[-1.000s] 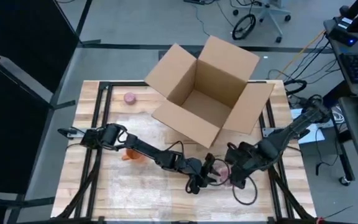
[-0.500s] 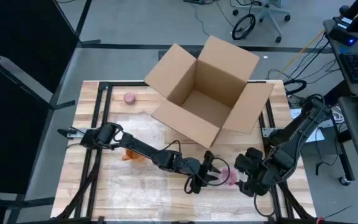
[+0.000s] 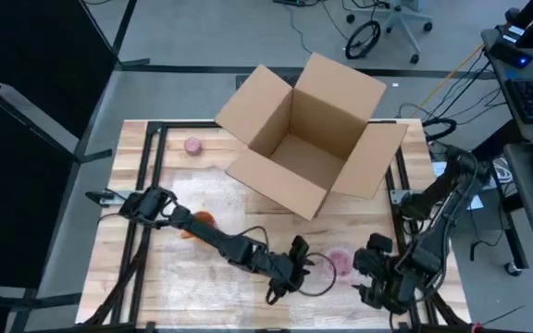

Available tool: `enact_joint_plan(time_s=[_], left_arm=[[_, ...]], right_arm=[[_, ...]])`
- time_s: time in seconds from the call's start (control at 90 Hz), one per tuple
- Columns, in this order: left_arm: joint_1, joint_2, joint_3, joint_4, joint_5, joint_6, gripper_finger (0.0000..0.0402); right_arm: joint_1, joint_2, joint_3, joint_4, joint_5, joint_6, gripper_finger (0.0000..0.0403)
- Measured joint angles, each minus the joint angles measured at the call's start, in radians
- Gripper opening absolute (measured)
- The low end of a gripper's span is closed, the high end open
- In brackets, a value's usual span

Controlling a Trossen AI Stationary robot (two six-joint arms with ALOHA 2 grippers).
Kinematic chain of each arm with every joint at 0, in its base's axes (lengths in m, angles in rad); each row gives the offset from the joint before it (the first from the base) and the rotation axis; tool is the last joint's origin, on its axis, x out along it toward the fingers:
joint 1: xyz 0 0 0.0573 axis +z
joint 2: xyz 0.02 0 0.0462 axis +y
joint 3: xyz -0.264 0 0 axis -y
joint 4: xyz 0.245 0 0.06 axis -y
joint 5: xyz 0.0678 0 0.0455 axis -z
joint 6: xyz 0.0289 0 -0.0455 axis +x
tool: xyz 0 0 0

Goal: Wrap mug
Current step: Wrap the pink mug in the bubble wrap

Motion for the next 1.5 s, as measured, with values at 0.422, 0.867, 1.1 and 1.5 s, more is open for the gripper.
enact_joint_plan(time_s=[0.422,0.867,1.1,1.5], left_arm=[[-0.085,-0.055,0.0,-0.032,-0.036,-0.214,0.0132],[-0.107,-0.055,0.0,-0.031,-0.054,-0.215,0.0132],[-0.104,-0.055,0.0,-0.027,-0.055,-0.233,0.0132],[-0.099,-0.054,0.0,-0.028,-0.055,-0.291,0.0132]], right_arm=[[0.144,0.228,0.0,0.434,-0.075,-0.043,0.038],[0.151,0.515,0.138,0.35,-0.122,-0.117,0.038],[0.152,0.582,0.187,0.274,-0.111,-0.142,0.0379],[0.151,0.563,0.185,0.236,-0.167,-0.093,0.0215]])
